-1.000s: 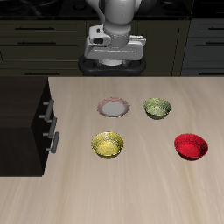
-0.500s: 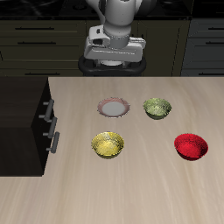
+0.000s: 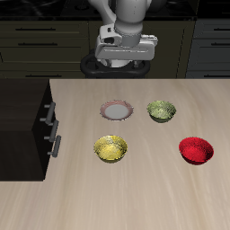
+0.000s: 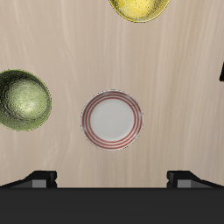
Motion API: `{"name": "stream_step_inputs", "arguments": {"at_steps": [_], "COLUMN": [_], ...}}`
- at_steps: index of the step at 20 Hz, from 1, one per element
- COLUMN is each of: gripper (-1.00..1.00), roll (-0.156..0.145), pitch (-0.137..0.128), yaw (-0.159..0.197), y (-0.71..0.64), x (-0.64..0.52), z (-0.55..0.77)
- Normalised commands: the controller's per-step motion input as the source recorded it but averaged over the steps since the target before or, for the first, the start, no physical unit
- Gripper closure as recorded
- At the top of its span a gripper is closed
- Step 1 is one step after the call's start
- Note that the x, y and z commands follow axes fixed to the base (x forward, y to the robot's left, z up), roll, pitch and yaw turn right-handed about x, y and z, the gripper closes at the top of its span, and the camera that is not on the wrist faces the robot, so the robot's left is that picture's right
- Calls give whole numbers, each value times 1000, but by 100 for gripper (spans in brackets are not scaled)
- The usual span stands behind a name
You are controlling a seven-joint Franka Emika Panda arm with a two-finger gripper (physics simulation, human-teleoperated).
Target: Place the green bowl on top of the wooden cabinet
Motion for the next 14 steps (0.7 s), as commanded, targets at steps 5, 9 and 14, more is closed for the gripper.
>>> {"name": "stream_step_inputs", "arguments": {"at_steps": [5, 9, 14], "gripper": [-100, -100, -100], "roll": [24, 2, 13], "pitch": [8, -15, -6], "yaw": [-24, 1, -29], "y": [264, 278, 322], "x": [-65, -75, -113], "z": [-24, 8, 15]}}
